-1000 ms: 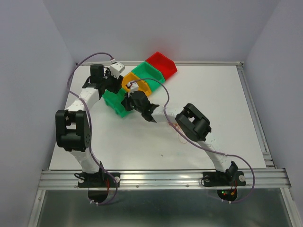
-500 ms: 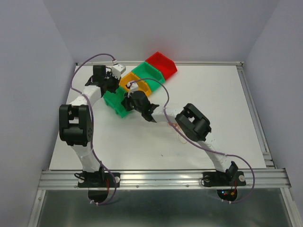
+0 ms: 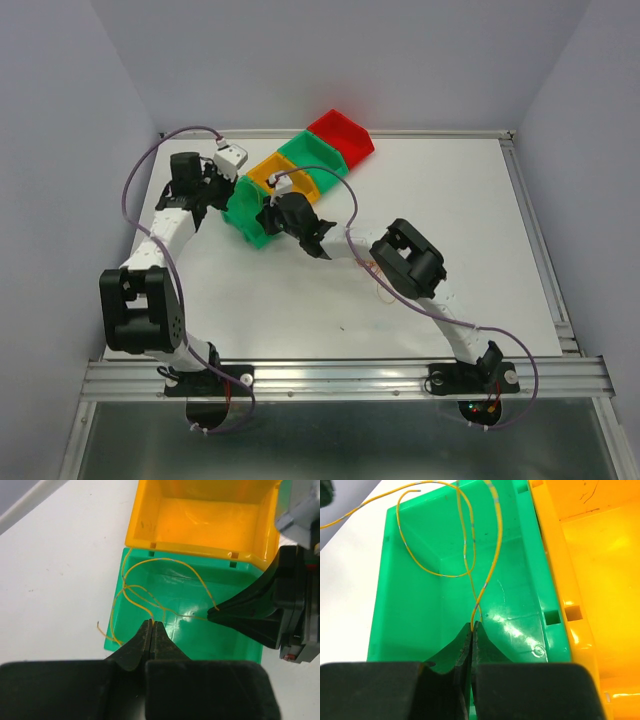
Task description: Untangle the cables
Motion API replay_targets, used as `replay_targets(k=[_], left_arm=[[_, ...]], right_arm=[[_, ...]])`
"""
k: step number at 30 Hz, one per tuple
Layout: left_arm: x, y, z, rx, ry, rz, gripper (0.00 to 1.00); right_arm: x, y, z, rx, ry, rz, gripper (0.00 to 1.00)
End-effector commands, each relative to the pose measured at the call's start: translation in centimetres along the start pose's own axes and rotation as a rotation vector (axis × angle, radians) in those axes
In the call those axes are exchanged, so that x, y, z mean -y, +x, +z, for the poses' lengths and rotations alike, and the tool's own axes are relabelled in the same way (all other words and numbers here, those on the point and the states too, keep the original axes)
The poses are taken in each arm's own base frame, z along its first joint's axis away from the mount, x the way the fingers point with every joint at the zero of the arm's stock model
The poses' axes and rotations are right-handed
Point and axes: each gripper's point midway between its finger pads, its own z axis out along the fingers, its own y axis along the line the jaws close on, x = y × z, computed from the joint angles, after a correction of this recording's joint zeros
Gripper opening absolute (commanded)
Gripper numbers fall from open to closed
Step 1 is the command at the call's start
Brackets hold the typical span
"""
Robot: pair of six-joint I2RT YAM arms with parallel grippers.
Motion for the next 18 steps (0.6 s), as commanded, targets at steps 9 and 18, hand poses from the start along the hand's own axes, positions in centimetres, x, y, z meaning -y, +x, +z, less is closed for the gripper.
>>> replay_targets(k=[9,18], left_arm=[[-0.5,0.7,-1.0,0.002,0.013,0.031,0.0],[1.5,2.6,4.5,-0.103,0.149,0.012,0.0]], right_arm=[[-1.0,-1.7,-0.6,0.049,-0.035,0.0,0.01],[-1.1,-1.9,-0.7,0.049,-0.041,-0.005,0.01]])
